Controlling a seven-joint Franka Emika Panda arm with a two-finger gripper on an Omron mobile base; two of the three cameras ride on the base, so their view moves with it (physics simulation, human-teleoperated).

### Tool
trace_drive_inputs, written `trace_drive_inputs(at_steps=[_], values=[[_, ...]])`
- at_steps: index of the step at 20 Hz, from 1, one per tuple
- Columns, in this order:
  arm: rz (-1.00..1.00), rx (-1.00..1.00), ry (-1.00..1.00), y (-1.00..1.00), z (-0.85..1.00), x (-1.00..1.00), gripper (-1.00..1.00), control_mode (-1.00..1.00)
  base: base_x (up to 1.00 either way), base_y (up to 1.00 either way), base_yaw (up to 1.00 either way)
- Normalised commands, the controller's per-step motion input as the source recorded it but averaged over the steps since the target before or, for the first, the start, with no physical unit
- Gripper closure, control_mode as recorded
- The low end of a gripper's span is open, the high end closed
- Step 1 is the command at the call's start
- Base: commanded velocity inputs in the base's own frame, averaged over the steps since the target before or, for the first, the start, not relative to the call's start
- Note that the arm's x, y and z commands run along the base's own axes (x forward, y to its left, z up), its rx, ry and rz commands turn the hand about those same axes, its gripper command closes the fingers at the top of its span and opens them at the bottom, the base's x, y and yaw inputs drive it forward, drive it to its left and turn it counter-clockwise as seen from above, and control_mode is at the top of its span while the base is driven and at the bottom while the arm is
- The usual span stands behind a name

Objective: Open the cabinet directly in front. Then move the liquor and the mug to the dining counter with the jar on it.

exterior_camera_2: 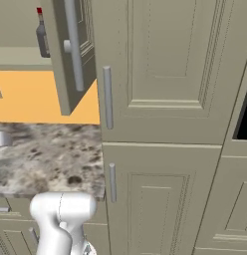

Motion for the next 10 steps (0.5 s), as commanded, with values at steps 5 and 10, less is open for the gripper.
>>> trace_drive_inputs(at_steps=[5,10], values=[[0.00,0.00,0.00,0.00,0.00,0.00,-1.00,1.00,0.04,0.00,0.00],[-0.08,0.00,-0.06,0.00,0.45,0.00,-1.00,-1.00,0.05,0.00,-0.02]])
